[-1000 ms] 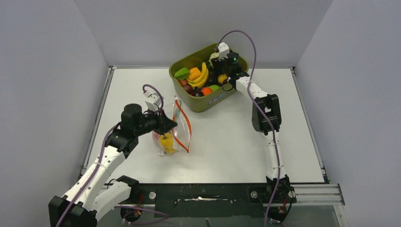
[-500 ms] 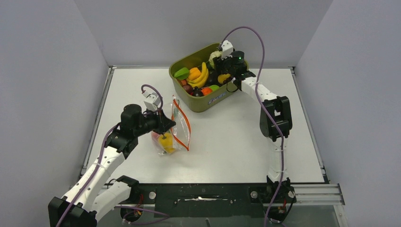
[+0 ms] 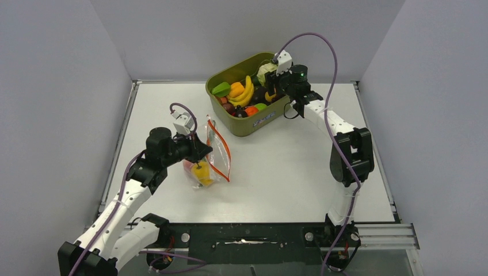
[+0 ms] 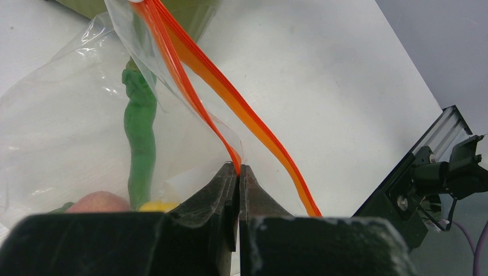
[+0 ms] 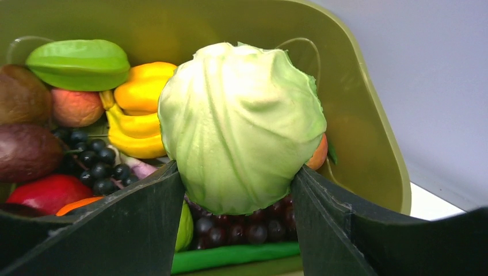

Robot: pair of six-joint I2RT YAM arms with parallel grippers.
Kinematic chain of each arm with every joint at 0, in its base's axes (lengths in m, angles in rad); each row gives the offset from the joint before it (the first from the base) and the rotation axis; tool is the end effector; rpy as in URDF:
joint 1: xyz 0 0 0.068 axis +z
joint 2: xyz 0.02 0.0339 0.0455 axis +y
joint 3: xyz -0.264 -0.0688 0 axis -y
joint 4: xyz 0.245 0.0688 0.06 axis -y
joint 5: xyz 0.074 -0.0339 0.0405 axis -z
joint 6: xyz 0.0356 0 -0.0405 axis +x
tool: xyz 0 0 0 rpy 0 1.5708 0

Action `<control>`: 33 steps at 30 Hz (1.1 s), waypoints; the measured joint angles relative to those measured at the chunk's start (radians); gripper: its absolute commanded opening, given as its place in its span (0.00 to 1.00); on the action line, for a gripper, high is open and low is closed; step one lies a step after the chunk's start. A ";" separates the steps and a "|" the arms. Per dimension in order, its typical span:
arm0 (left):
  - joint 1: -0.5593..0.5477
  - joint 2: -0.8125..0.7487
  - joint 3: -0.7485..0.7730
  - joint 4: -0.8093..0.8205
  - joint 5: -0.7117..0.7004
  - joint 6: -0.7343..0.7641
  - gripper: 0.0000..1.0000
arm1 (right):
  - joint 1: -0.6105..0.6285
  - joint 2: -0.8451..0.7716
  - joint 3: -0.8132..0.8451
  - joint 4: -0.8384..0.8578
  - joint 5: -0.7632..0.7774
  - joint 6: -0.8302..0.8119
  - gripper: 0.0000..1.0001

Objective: Place the food in the zip-top bag and seal the zipper
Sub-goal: Place the fake vegetable in the zipper food storage bag.

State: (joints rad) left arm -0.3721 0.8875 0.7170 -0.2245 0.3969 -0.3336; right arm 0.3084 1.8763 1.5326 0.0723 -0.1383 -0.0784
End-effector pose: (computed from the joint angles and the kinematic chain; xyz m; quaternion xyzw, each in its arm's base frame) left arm 0.1846 -0.0868 0.2947 0.1250 0.8135 -0.3418 0.4535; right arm 0.4326 0.1430 0.3099 -0.1937 0.7715 0.1239 0.5932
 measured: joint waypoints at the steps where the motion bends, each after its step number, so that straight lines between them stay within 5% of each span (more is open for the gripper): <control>1: 0.000 -0.001 0.000 0.000 0.000 -0.005 0.00 | 0.000 -0.025 -0.016 -0.003 -0.002 0.009 0.33; 10: 0.000 -0.027 0.000 -0.007 -0.018 -0.066 0.00 | 0.024 -0.263 -0.193 -0.041 -0.051 0.078 0.33; 22: 0.000 -0.013 0.079 -0.053 -0.034 -0.126 0.00 | 0.207 -0.511 -0.435 -0.050 -0.131 0.173 0.33; 33: 0.000 0.024 0.151 -0.093 -0.035 -0.126 0.00 | 0.315 -0.659 -0.565 0.062 -0.224 0.384 0.34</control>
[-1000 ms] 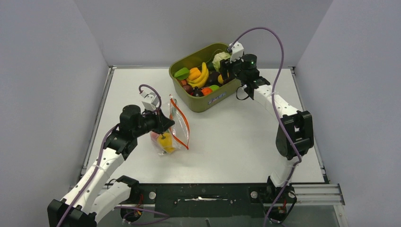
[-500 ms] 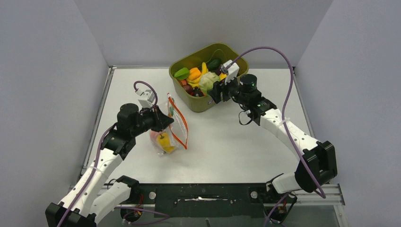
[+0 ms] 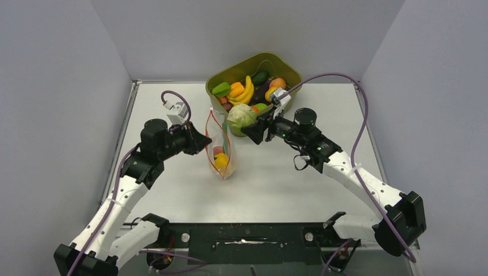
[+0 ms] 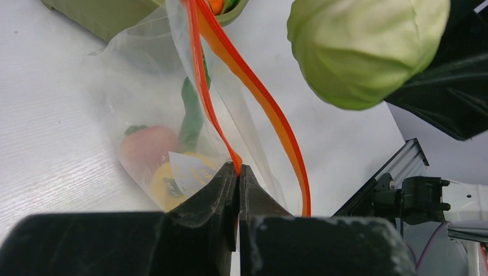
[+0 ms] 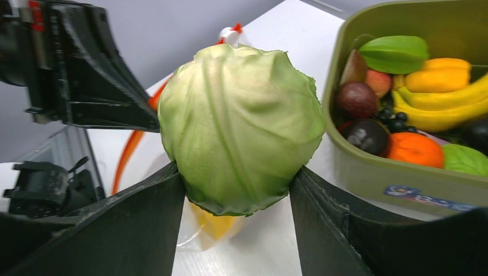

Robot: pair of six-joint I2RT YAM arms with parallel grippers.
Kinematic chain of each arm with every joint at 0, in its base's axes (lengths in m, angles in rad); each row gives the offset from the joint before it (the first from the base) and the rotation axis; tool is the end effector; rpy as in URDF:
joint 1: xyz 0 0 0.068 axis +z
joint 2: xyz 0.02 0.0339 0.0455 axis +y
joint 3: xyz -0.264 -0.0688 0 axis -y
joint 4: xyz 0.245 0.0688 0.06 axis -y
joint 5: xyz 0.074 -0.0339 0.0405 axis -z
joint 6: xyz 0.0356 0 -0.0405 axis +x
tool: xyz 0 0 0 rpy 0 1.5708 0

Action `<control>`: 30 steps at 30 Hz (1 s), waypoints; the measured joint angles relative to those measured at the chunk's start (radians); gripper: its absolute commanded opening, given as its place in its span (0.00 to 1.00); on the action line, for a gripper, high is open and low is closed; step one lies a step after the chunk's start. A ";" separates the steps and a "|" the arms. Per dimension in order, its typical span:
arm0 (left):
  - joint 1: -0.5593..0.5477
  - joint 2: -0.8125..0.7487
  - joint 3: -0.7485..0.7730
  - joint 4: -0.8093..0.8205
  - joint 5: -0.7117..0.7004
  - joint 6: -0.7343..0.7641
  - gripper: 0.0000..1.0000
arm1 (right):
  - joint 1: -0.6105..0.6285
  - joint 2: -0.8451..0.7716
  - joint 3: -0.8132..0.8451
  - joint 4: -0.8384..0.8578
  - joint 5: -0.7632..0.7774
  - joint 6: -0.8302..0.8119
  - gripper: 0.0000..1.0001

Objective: Place the food in the zip-top bag and seal the zipper
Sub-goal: Place the fake vegetable in the zipper food storage bag.

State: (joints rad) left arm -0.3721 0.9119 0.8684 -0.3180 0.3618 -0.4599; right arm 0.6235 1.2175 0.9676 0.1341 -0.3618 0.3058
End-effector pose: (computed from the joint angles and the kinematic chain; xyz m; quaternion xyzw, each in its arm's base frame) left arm 0.1874 -0.0867 0.3336 0.0667 0.8130 -0.3614 0.4517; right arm 0.2260 0.1781 0.3463 -0.2343 0.7065 0.4133 0.5246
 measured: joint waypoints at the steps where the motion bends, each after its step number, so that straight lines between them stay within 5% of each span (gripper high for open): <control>1: 0.000 0.004 0.000 -0.002 0.000 0.000 0.00 | 0.013 0.000 0.000 0.005 -0.002 0.010 0.34; 20: 0.000 0.032 0.000 -0.002 -0.010 -0.004 0.00 | 0.118 0.046 -0.053 0.101 -0.004 0.301 0.34; 30: 0.000 0.046 0.000 -0.007 -0.010 -0.008 0.00 | 0.135 0.074 -0.050 -0.043 0.116 0.294 0.35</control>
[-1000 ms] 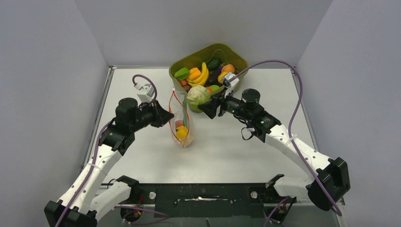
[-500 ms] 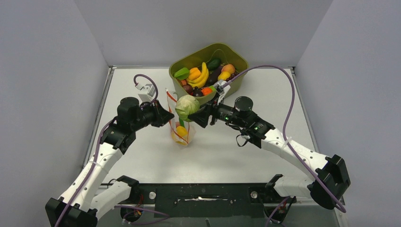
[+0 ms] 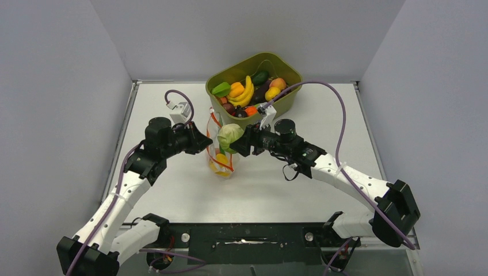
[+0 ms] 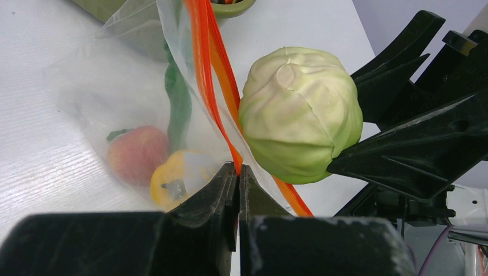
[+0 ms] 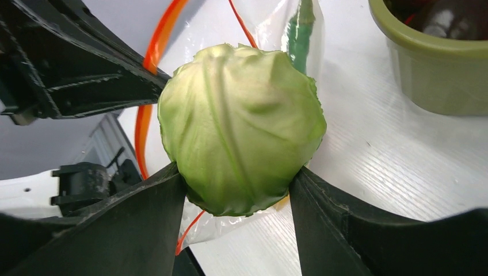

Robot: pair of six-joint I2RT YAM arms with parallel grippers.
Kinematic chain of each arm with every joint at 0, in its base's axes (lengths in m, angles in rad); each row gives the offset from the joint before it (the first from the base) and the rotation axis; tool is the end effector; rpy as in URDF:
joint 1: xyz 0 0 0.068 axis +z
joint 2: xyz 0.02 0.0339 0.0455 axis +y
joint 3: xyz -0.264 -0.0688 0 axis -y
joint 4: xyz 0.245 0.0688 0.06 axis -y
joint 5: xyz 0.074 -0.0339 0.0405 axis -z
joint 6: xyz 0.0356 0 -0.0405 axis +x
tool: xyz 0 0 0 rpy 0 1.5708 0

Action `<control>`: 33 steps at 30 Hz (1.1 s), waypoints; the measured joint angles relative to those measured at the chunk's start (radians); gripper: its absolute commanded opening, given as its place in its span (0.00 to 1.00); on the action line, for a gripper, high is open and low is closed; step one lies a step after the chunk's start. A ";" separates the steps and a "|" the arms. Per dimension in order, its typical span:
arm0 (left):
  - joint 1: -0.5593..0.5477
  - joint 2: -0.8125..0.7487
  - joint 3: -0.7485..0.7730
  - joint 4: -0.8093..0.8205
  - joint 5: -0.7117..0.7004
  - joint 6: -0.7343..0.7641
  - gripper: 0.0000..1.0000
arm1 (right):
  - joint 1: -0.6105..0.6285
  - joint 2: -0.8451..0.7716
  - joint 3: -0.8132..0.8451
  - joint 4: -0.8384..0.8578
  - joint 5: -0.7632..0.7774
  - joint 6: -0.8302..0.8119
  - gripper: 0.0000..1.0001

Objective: Place the food in the zip-top bag and seal the zipper
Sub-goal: Place the fake vegetable in the zipper food storage bag.

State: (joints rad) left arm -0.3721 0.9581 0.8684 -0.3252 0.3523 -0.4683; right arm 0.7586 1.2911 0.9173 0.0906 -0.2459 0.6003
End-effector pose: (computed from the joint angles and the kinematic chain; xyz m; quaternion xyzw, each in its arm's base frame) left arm 0.1966 -0.0899 0.3240 0.0560 0.8283 -0.3534 0.4312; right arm 0.2127 0.2136 0.3033 -0.1361 0.7855 0.4506 0.4018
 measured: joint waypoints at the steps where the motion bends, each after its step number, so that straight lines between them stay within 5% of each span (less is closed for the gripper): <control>1: 0.000 0.005 0.000 0.000 0.000 0.000 0.00 | 0.007 0.003 0.008 -0.031 0.019 -0.013 0.35; 17: 0.000 0.039 0.001 0.000 0.004 -0.001 0.00 | 0.074 0.056 0.128 -0.286 0.277 -0.155 0.36; 33: 0.000 0.078 0.034 -0.099 -0.048 0.000 0.00 | 0.074 -0.024 0.045 0.039 -0.050 0.034 0.38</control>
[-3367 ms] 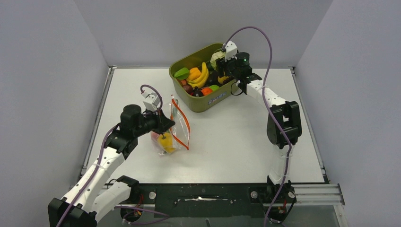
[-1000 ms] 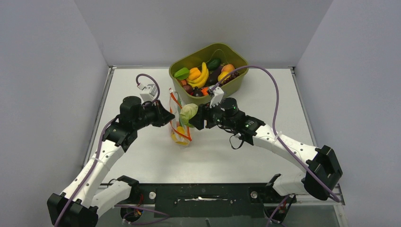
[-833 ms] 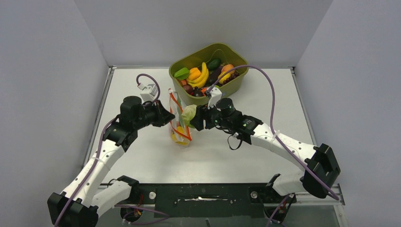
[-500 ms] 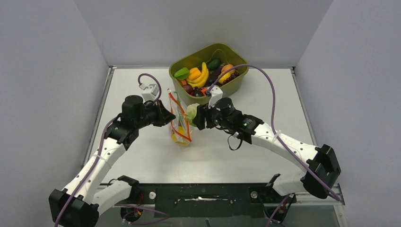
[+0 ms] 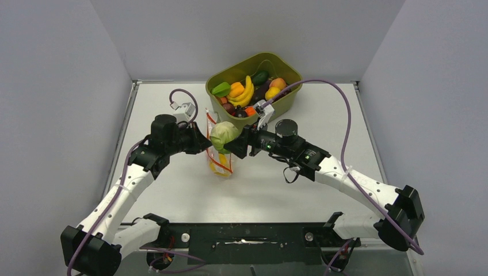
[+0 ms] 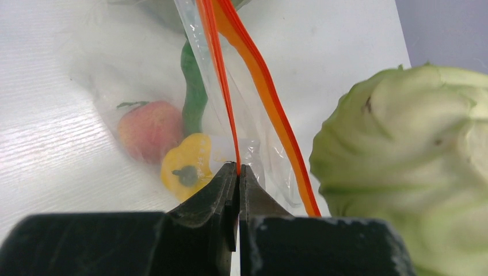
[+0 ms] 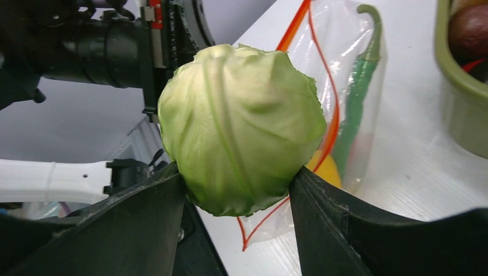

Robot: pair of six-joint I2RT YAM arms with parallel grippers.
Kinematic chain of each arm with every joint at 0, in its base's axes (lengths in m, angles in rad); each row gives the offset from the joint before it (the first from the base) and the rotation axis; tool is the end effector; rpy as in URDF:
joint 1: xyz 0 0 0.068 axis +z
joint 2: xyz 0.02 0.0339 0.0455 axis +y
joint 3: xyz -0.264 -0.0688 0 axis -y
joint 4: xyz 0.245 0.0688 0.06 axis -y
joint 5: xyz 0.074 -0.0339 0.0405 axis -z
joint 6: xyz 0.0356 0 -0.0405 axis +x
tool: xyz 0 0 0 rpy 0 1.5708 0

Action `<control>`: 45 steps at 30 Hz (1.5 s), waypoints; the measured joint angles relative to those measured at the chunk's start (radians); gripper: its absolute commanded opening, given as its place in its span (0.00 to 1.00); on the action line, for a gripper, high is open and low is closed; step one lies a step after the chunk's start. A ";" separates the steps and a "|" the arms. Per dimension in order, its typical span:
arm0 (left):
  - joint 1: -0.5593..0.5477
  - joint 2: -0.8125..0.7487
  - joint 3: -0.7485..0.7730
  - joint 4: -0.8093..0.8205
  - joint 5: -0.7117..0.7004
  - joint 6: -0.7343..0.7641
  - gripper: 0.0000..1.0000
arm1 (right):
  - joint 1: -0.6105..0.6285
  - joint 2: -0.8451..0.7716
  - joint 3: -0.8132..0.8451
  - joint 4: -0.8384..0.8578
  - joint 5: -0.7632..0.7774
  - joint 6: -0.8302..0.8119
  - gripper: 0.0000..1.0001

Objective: Place the food in the zip-top bag and seal the zipper
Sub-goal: Place the fake vegetable in the zipper food storage bag.

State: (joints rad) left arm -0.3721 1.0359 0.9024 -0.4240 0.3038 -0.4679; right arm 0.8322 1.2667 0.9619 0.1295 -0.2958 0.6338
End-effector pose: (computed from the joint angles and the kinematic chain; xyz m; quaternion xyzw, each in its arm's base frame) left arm 0.2084 -0.0928 0.3104 0.0320 0.8668 -0.3164 0.3840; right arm 0.1937 0.2281 0.3303 -0.1693 0.7448 0.5091 0.3967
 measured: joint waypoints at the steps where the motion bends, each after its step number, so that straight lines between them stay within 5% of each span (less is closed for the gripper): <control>1: 0.000 0.000 0.000 -0.005 -0.005 0.000 0.00 | 0.000 0.018 -0.004 0.019 -0.019 0.017 0.38; 13: 0.002 -0.002 0.002 -0.088 -0.074 0.013 0.00 | -0.048 0.176 -0.013 0.061 -0.092 0.140 0.36; 23: 0.002 -0.011 0.004 -0.104 -0.083 0.033 0.00 | -0.053 0.295 0.089 -0.181 0.072 0.098 0.38; 45: 0.002 -0.011 0.014 -0.096 -0.057 0.033 0.00 | 0.116 0.328 0.328 -0.489 0.414 -0.096 0.80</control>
State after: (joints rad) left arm -0.3702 1.0248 0.9169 -0.5198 0.2466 -0.4347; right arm 0.9482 1.5948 1.2900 -0.3592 0.1181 0.5381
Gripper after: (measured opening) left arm 0.014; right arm 0.797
